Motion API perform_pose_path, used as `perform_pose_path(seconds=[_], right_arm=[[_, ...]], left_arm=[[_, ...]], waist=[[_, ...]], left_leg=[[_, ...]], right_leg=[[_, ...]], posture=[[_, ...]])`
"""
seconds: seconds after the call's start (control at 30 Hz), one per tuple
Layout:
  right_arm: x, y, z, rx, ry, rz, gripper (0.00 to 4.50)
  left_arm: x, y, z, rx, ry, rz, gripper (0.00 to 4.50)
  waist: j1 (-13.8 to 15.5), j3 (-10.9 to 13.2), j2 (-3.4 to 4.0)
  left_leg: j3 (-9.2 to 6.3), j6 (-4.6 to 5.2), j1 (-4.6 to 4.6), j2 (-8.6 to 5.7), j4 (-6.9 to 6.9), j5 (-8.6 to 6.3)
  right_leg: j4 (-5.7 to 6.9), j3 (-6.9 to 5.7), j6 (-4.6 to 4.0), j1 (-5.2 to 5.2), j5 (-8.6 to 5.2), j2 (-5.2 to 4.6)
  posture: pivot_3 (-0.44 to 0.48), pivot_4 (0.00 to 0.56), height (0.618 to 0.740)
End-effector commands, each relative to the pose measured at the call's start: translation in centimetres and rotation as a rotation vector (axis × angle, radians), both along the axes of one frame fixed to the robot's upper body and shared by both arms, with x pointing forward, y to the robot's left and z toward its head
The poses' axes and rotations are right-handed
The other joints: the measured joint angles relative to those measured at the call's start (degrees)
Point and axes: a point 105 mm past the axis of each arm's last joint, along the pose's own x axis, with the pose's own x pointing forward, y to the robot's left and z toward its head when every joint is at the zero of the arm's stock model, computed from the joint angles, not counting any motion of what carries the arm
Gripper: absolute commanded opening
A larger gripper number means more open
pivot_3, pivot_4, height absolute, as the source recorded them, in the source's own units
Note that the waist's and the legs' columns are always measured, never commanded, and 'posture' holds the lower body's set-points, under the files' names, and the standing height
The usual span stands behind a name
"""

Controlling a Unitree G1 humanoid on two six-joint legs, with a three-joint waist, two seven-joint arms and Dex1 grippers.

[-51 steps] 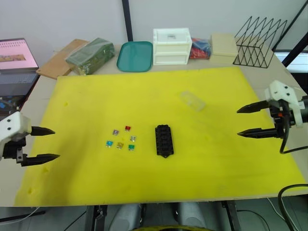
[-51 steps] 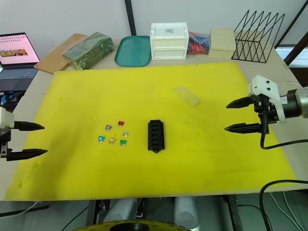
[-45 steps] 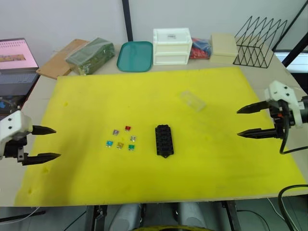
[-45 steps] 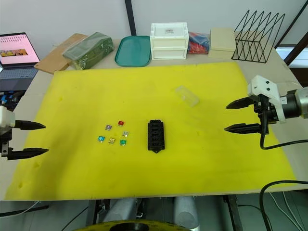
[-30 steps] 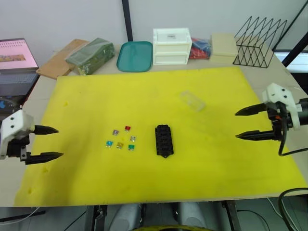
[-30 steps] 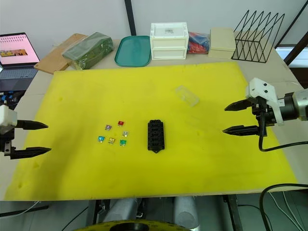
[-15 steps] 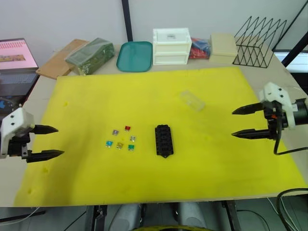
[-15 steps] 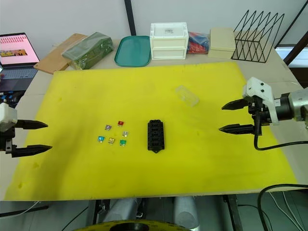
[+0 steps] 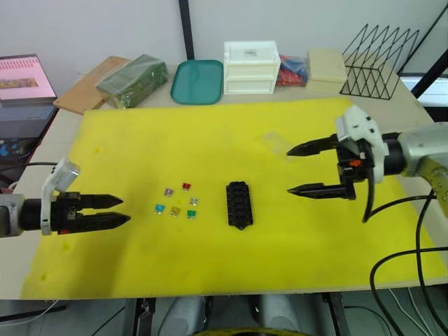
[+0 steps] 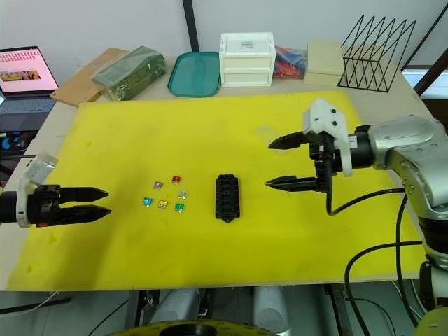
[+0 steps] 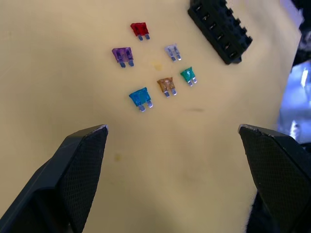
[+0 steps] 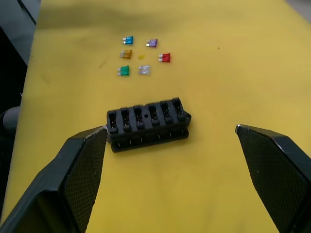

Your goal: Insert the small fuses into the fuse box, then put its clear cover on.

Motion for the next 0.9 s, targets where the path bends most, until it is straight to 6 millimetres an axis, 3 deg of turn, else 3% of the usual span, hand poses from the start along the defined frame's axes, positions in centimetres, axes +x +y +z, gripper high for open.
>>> perform_pose_path(seconds=[0.03, 0.2, 0.37, 0.9], right_arm=[[-1.0, 3.3, 0.7, 0.013, -0.052, 0.11, 4.47], [-1.5, 5.2, 0.3, 0.003, -0.04, 0.162, 4.47], [-1.7, 6.4, -0.1, -0.004, -0.035, 0.196, 4.5], [-1.6, 6.5, 0.0, -0.012, -0.042, 0.2, 4.5]], left_arm=[[0.7, 0.3, -0.4, -0.129, 0.182, 0.104, 4.5], [1.6, -0.2, -1.0, -0.187, 0.294, 0.15, 4.5], [1.9, -1.1, -1.8, -0.199, 0.351, 0.144, 3.28], [3.0, -3.6, -3.6, -0.203, 0.393, 0.095, 3.28]], waist=[[-0.1, 0.0, -0.01], [-0.1, 0.0, -0.14], [-0.1, 0.0, -0.15], [-0.1, -0.1, -0.17]], left_leg=[[-0.03, -0.03, 0.0, 0.0, 0.0, 0.02], [-0.07, -0.09, -0.08, 0.01, 0.02, 0.05], [-0.07, -0.12, -0.1, 0.0, 0.02, 0.07], [-0.06, -0.13, -0.1, 0.0, 0.03, 0.07]], right_leg=[[0.03, 0.0, -0.01, 0.0, 0.01, 0.02], [0.06, 0.05, -0.04, -0.11, 0.03, 0.09], [0.06, 0.07, -0.05, -0.14, 0.03, 0.08], [0.07, 0.11, -0.06, -0.16, 0.04, 0.09]], posture=[[0.0, 0.15, 0.74], [0.0, 0.15, 0.74], [0.0, 0.15, 0.74], [0.0, 0.15, 0.74]])
